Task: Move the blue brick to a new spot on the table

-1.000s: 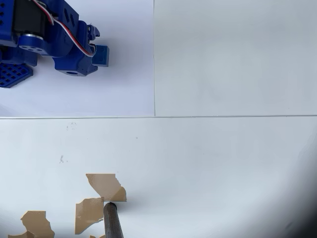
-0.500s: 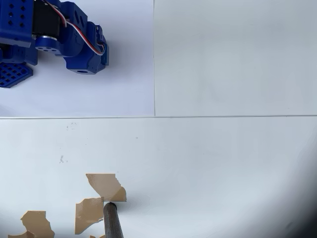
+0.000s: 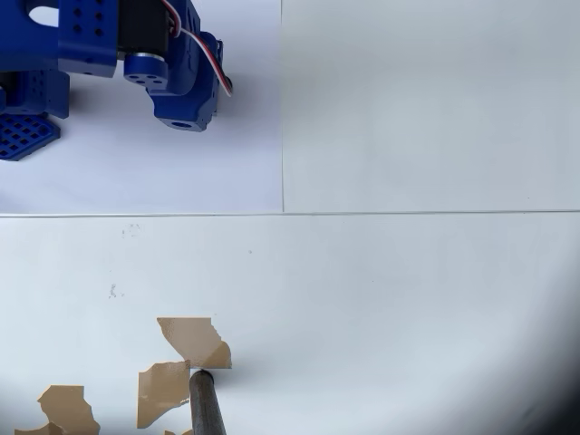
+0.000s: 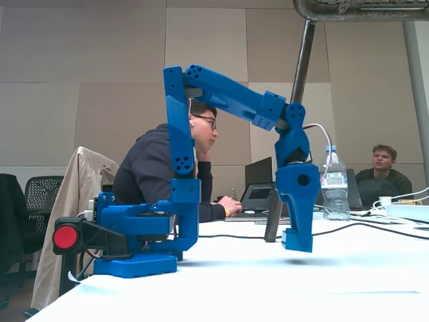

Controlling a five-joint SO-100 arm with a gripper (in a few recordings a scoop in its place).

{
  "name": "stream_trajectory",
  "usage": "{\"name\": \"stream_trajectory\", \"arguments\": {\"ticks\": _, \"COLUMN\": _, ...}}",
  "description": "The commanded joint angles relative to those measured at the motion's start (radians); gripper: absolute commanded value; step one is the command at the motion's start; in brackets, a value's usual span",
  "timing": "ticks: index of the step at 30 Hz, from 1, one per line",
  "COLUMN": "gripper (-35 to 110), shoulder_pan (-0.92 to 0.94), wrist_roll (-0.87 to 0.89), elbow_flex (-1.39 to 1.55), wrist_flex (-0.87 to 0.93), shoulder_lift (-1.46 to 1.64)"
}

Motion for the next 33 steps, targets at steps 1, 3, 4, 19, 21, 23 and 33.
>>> {"name": "stream_trajectory", "arguments": {"ticks": 1, "gripper": 5, "shoulder_pan": -0.032, "wrist_roll": 0.046, "elbow_flex": -0.408, "wrist_flex": 0.117, "shoulder_lift": -0.143}}
{"name": "stream_trajectory", "arguments": {"ticks": 3, "gripper": 4, "shoulder_pan": -0.049, "wrist_roll": 0.060, "elbow_flex": -0.557, "wrist_flex": 0.170, "shoulder_lift": -0.227}}
{"name": "stream_trajectory", "arguments": {"ticks": 4, "gripper": 4, "shoulder_pan": -0.057, "wrist_roll": 0.063, "elbow_flex": -0.620, "wrist_flex": 0.192, "shoulder_lift": -0.262}}
{"name": "stream_trajectory", "arguments": {"ticks": 19, "gripper": 3, "shoulder_pan": -0.063, "wrist_roll": 0.017, "elbow_flex": -0.844, "wrist_flex": -0.035, "shoulder_lift": -0.520}}
{"name": "stream_trajectory", "arguments": {"ticks": 21, "gripper": 3, "shoulder_pan": -0.052, "wrist_roll": 0.025, "elbow_flex": -0.928, "wrist_flex": -0.038, "shoulder_lift": -0.603}}
{"name": "stream_trajectory", "arguments": {"ticks": 23, "gripper": 3, "shoulder_pan": -0.043, "wrist_roll": 0.035, "elbow_flex": -1.031, "wrist_flex": -0.020, "shoulder_lift": -0.692}}
{"name": "stream_trajectory", "arguments": {"ticks": 33, "gripper": 26, "shoulder_pan": -0.005, "wrist_roll": 0.072, "elbow_flex": -1.448, "wrist_flex": 0.216, "shoulder_lift": -0.950}}
